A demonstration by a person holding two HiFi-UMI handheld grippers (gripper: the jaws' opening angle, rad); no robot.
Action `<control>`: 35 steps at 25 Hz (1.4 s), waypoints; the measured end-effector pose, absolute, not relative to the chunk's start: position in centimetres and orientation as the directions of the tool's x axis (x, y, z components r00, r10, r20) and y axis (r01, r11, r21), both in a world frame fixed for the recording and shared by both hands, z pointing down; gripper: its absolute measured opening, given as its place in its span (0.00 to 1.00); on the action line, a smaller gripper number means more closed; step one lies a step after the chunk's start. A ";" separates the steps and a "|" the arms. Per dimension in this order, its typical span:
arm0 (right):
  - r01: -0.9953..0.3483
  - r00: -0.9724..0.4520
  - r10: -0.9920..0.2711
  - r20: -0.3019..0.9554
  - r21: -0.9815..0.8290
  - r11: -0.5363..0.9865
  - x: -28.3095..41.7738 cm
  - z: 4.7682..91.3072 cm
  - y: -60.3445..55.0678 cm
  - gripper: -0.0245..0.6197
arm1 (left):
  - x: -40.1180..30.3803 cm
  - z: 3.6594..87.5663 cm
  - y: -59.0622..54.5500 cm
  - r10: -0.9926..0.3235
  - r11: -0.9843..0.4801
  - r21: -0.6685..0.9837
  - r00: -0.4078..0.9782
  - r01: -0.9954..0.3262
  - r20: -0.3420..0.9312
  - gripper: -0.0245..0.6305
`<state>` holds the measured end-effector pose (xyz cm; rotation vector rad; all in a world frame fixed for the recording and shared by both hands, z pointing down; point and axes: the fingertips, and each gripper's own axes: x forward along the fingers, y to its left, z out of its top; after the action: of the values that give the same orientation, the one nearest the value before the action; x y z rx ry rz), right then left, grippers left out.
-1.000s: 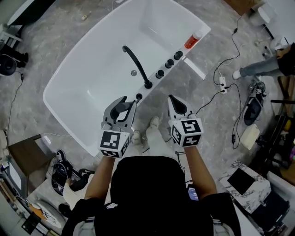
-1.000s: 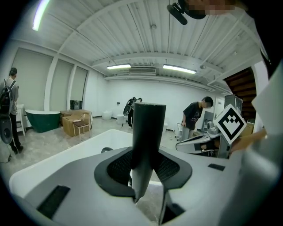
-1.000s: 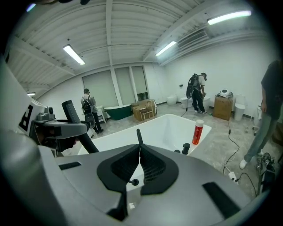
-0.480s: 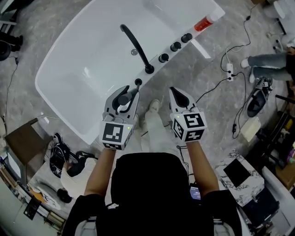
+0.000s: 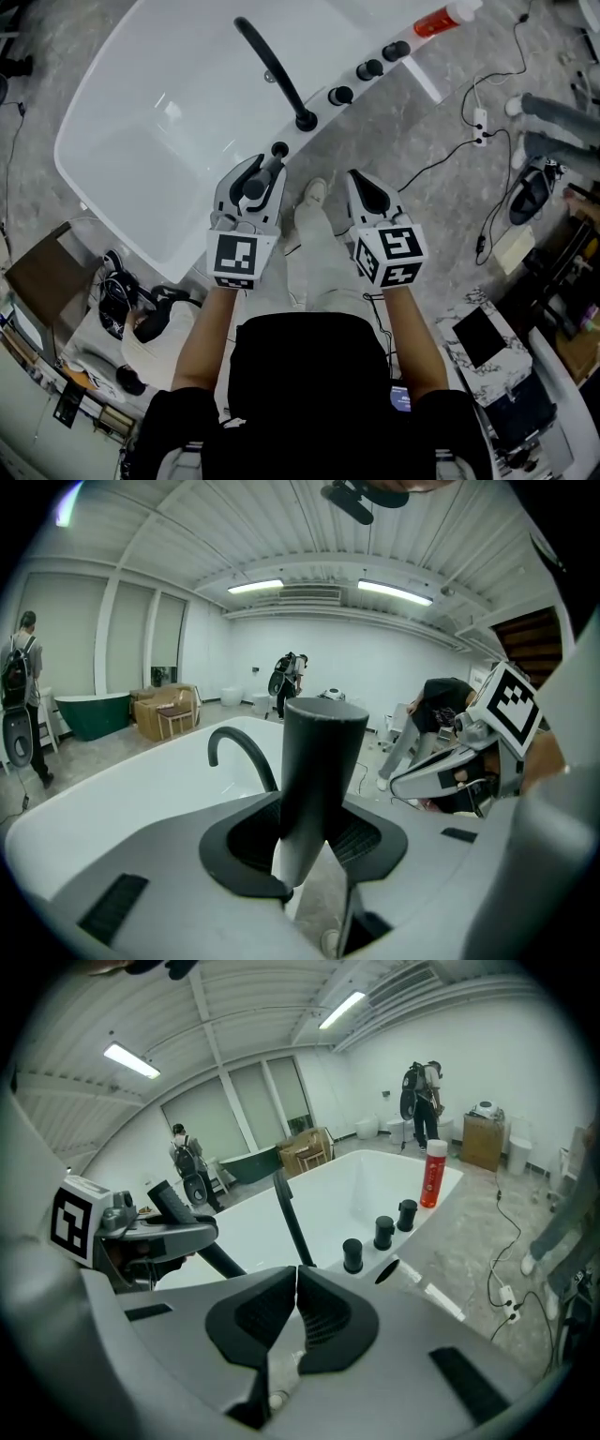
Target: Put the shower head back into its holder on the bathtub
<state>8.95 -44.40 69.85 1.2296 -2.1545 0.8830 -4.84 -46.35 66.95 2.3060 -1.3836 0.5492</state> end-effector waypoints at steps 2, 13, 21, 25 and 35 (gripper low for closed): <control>-0.874 -0.474 -0.544 0.692 -0.295 0.386 8.5 70.7 -44.6 0.07 | -4.6 68.5 -46.6 -0.726 -0.439 0.133 0.439 -0.888 0.530 0.25; -0.859 -0.497 -0.490 0.716 -0.328 0.393 7.3 74.9 -44.7 0.08 | -4.8 74.7 -47.1 -0.692 -0.436 0.117 0.415 -0.892 0.591 0.25; -0.860 -0.496 -0.465 0.733 -0.340 0.381 7.5 77.0 -44.2 0.08 | -4.1 77.9 -47.4 -0.674 -0.437 0.116 0.410 -0.892 0.615 0.25; -0.859 -0.498 -0.459 0.736 -0.345 0.377 7.7 77.6 -44.2 0.08 | -4.0 79.1 -47.3 -0.666 -0.439 0.111 0.406 -0.891 0.626 0.25; -0.858 -0.496 -0.437 0.750 -0.346 0.380 7.9 79.1 -44.0 0.08 | -3.6 81.4 -47.1 -0.643 -0.439 0.113 0.400 -0.891 0.653 0.25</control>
<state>7.90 -43.96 79.13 1.1101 -2.0912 0.9950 -3.65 -47.11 81.35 2.2126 -1.3117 0.7420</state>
